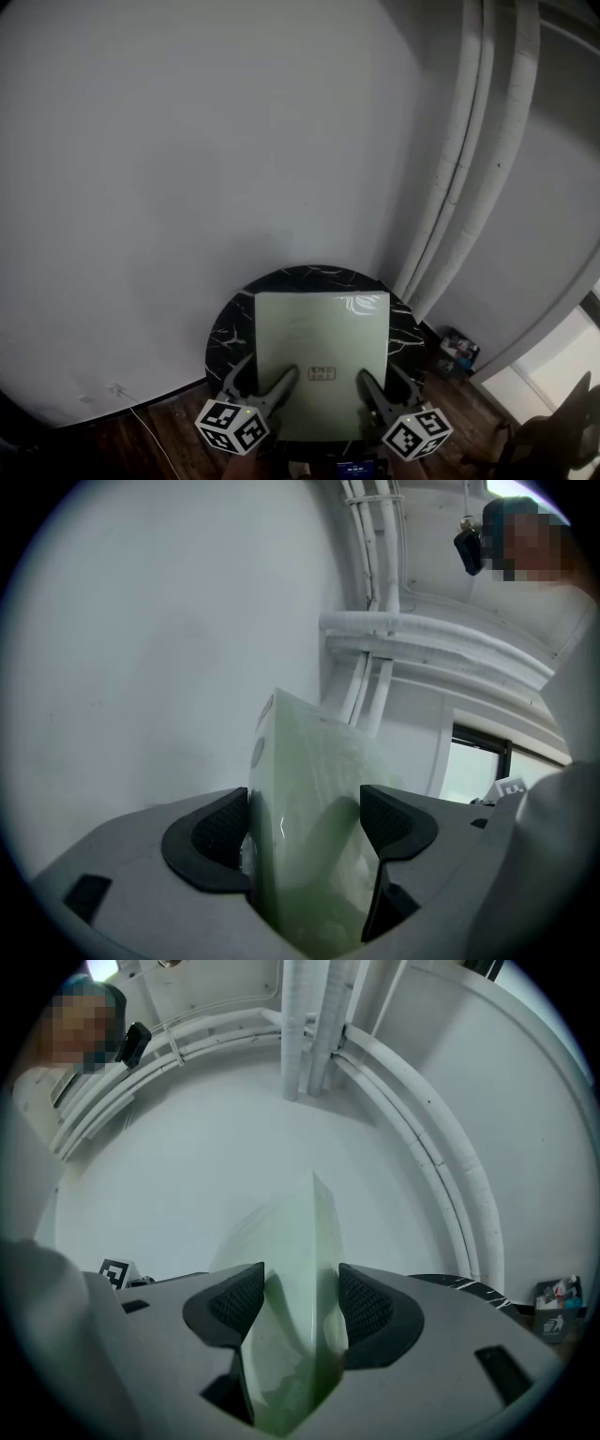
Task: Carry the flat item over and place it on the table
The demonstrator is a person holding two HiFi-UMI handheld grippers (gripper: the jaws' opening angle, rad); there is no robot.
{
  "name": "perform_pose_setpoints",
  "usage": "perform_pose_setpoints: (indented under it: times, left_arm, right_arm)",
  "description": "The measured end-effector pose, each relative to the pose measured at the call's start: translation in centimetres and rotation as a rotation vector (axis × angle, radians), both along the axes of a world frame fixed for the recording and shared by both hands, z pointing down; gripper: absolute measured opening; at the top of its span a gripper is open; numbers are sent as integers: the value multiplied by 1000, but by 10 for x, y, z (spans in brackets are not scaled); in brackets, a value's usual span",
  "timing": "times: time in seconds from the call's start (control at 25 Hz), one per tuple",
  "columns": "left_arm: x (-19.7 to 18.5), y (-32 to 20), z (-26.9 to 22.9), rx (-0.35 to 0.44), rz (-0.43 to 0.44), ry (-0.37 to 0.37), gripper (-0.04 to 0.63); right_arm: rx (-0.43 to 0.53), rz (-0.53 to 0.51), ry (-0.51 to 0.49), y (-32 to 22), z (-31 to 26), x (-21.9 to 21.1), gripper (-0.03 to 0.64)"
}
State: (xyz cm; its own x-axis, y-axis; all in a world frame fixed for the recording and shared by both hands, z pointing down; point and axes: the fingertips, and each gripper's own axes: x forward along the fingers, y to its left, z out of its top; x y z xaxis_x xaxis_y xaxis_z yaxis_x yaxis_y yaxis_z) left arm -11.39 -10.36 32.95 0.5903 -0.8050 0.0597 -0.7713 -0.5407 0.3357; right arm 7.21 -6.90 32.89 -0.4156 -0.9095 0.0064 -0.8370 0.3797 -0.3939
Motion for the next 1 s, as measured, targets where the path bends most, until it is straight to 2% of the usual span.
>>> perform_pose_setpoints:
  times: [0.36,0.76,1.0]
  left_arm:
    - [12,-22,5,-8,-9,-14,371]
    - [18,-39,3,-19,-90,-32,371]
    - [18,-48,17,-55,-111,-28,371]
  right_arm:
    - [-6,-4,-2,-23,5,12,225]
    - [-19,-82,-17,-54,4,20,225]
    - [-55,-103,-19,-68,17,20,224]
